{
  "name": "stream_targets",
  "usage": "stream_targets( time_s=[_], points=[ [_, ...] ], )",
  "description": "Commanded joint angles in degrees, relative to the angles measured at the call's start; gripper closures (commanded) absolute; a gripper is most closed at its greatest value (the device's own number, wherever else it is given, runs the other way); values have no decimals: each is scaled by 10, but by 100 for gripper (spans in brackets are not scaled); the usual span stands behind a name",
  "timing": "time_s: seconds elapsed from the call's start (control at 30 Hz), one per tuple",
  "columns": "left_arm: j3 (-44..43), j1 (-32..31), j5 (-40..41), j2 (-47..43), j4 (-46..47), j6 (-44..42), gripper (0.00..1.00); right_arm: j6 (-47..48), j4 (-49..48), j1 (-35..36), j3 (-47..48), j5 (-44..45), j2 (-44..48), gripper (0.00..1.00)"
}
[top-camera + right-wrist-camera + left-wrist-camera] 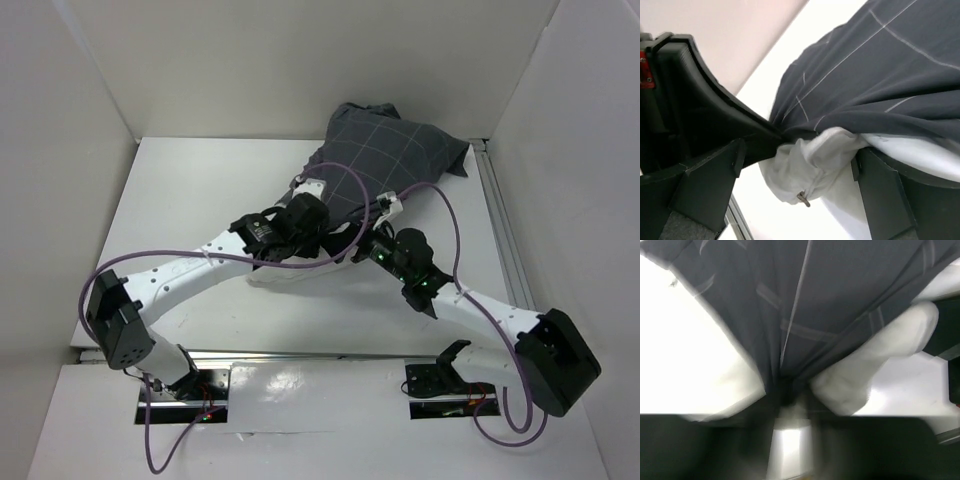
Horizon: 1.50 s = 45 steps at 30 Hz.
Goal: Put the pillow into the pillowcase
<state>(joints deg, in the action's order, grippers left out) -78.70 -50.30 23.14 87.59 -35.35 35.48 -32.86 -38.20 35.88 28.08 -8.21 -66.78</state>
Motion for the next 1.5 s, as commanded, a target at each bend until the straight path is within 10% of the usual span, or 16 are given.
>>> stream_targets(
  time_s=[0.0,0.1,0.47,0.83,1.3,1.47],
  points=[
    [24,-9,-13,-38,-67,-29,48,49,119,-10,47,69,46,1],
    [18,-30,11,-70,-73,-63,0,80,236,-10,83,86,96,1],
    [-54,-148,77,-47,-50,-205,0,99,692,-10,307,199,130,1],
    [-182,-242,138,128,-74,-225,0,1,792,-10,312,441,151,1],
    [-342,-232,413,357,-302,241,0,72,685,-237,255,212,110,1],
    [-304,-185,370,369,-261,239,0,92,638,-335,228,102,104,1]
  ],
)
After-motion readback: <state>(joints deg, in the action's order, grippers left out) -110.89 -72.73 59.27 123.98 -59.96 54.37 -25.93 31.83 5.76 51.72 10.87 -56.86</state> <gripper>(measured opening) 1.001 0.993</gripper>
